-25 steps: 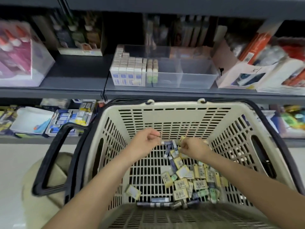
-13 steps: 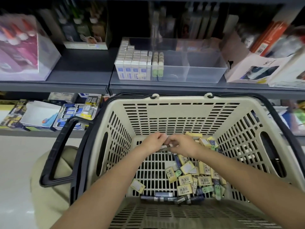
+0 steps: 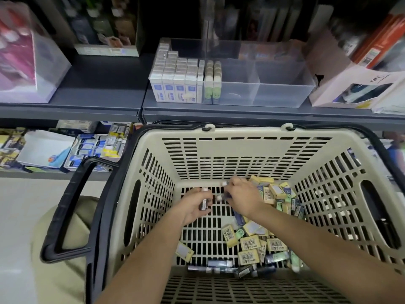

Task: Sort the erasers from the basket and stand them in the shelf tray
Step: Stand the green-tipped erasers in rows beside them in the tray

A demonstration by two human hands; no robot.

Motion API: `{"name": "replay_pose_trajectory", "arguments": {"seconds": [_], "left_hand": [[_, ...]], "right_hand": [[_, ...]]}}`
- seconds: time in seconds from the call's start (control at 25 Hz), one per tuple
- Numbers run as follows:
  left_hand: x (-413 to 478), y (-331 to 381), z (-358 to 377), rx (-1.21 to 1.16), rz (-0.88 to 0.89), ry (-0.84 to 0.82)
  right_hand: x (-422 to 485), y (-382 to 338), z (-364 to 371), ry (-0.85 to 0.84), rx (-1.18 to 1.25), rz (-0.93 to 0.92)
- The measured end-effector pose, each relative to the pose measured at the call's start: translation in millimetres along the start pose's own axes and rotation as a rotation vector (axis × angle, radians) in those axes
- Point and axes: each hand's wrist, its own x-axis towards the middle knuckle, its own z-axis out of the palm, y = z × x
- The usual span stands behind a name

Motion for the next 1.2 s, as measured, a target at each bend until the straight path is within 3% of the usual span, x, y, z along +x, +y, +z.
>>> {"name": "replay_pose_trajectory", "arguments": {"seconds": [0.12, 0.2, 0.28, 0.4, 0.48, 0.64, 0.68, 0.76, 0.84, 0.96, 1.08, 1.2], "left_hand": [[5.4, -3.4, 4.3, -0.152, 0.082, -0.058], [8.8, -0.9, 9.0, -0.223, 0.109, -0.138], [10.9, 5.2, 11.8, -0.174, 0.106, -0.146], [13.9, 12.4, 6.6, -0.047, 0.115, -0.026], [13.7, 14.4, 1.2, -0.050, 0.128, 0.009], [4.2, 12.3, -3.9, 0.000, 0.115, -0.029], [2.8, 11.5, -4.7, 0.024, 0.110, -0.032], [1.7, 9.5, -5.2, 0.001, 0.097, -0.066], [0.7, 8.3, -3.1, -0.068, 0.080, -0.136], [-1.7, 9.0, 0.9, 0.002, 0.069, -0.135], [-5.2, 11.7, -2.4, 0.127, 0.058, -0.041], [-10.3, 12.5, -5.7, 0.179, 0.040, -0.023]], "right_hand": [[-3.8, -10.0, -5.5, 0.132, 0.519, 0.117], [-5.9, -18.5, -9.3, 0.011, 0.779, 0.087], [-8.4, -14.1, -11.6, -0.037, 0.847, 0.080], [-6.2, 11.0, -11.8, 0.143, 0.409, 0.149], [-1.6, 17.7, -7.4, 0.139, 0.089, 0.142], [4.2, 4.5, -1.8, 0.072, -0.120, 0.124], [3.8, 2.5, -4.6, 0.098, -0.027, 0.153], [0.4, -8.1, -10.9, 0.143, 0.438, 0.212], [-4.3, -21.1, -15.2, 0.061, 0.857, 0.208], [-13.7, -20.7, -14.9, -0.032, 1.010, 0.232], [-21.0, 4.6, -16.8, -0.107, 0.623, 0.242], [-28.2, 11.6, -9.8, -0.290, 0.182, 0.073]]}}
